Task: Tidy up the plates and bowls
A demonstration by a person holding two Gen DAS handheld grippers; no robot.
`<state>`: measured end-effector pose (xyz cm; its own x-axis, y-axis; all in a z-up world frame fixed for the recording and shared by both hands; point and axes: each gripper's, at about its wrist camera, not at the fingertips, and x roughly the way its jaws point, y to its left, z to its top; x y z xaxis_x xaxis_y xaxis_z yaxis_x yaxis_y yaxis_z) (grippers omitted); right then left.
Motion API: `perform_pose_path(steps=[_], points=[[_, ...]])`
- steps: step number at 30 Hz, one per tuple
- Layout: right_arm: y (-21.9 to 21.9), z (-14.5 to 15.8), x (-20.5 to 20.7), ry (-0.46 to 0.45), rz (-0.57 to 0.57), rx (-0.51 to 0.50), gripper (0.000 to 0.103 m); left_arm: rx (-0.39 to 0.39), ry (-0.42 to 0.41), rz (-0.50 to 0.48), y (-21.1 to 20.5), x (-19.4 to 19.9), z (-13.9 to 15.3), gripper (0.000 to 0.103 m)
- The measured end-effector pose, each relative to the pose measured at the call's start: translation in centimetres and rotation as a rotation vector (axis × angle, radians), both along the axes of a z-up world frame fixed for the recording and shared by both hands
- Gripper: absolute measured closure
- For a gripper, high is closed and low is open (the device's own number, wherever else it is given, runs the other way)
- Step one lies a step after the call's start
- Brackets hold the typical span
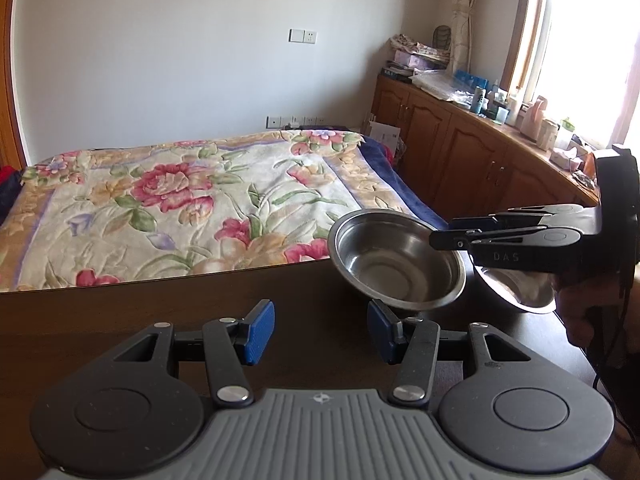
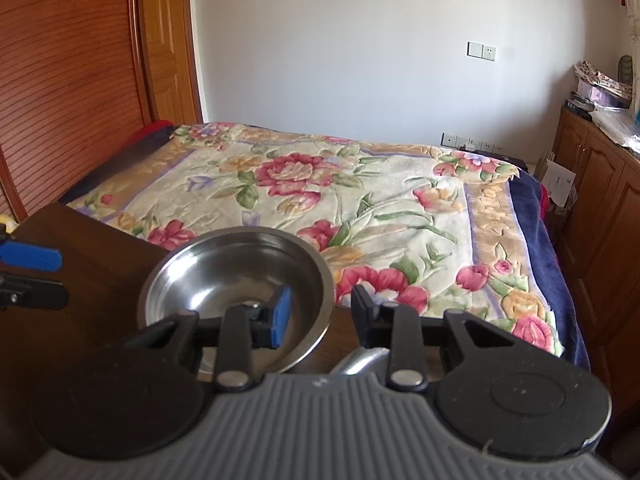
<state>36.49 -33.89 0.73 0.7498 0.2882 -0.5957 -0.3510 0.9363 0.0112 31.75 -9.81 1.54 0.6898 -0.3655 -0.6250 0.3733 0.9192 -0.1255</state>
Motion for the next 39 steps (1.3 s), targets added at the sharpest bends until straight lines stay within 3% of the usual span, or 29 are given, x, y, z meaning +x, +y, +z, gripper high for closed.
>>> perform_pose_path(steps=[8,17,28,31,35,39], points=[[0.6,-0.5,0.8,0.035,0.006,-0.018,0.073,-0.017,0.034,-0.010,-1.2,1.9,-0.9,0.051],[1.1,-0.5,0.2,0.067,0.044,0.029,0.075,-0.019,0.062,-0.012,-1.4,2.4,-1.7,0.061],[1.2,-0.8,-0.5,0.084,0.072,0.057,0.079,-0.054,0.081,-0.008,-1.2,2.7,-1.7,0.066],[1.5,-0.9,-0.8,0.094,0.086,0.068,0.082,-0.051,0.089,-0.006,-1.2,3.0,-2.0,0.070],[1.7,-1.1,-1.3,0.093,0.089,0.069,0.082,-0.039,0.102,0.014,-1.0,3.0,-2.4,0.084],[1.1,-1.1,-1.7,0.102,0.079,0.148,0.087,-0.032,0.099,0.024,-0.5,2.4,-2.1,0.088]])
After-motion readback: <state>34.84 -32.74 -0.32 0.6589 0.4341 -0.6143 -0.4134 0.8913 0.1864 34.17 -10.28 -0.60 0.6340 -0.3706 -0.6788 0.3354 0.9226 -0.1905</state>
